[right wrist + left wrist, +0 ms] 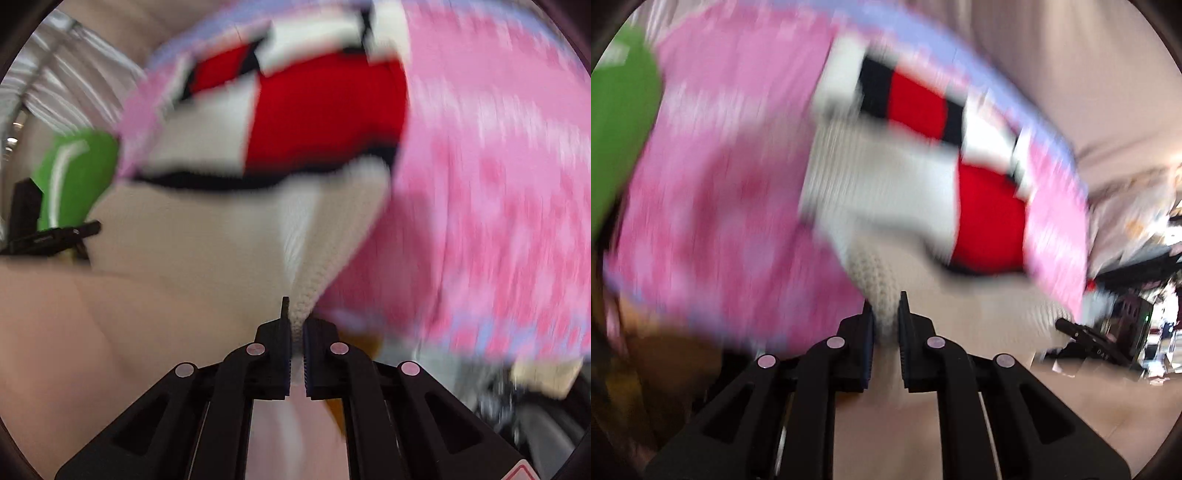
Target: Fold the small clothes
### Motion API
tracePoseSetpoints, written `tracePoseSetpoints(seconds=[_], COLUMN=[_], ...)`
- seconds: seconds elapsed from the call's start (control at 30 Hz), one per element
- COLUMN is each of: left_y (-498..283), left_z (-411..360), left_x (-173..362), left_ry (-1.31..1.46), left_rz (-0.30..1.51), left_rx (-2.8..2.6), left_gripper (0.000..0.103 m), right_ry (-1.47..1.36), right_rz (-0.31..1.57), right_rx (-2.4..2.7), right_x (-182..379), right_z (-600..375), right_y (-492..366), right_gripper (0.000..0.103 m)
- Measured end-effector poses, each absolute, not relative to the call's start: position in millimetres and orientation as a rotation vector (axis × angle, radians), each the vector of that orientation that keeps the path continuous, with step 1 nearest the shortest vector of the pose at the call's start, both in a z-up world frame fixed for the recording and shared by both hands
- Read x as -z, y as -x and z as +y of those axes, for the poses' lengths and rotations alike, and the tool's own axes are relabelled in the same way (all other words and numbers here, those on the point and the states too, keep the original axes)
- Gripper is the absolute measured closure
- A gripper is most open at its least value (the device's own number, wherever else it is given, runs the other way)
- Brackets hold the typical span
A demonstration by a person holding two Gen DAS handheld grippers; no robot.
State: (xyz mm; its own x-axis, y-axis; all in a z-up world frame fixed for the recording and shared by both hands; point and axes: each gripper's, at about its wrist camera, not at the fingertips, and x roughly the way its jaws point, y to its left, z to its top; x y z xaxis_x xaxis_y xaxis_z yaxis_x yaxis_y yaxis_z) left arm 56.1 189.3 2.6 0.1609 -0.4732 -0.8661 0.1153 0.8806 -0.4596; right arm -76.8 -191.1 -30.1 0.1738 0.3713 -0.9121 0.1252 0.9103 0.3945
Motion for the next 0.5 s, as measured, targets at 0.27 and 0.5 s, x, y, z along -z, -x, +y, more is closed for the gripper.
tracePoseSetpoints(seconds=[0.27, 0.5], left_y=[-218.0, -235.6], left_z=[143.4, 155.3], left_x=[14.0, 48.8], left_ry=[0.243, 0.267], left_rz=[1.047, 1.045], left_rx=[0.285, 0.162], left_gripper=[0.070, 0.037], right_ry=[-0.498, -0.581], right_rz=[1.010, 0.969], right_rx=[-0.053, 0.124], right_x=[35.6, 68.4], right_z=[-261.7, -285.1], right_y=[-111.5, -133.1], right_gripper=[0.090, 0.053])
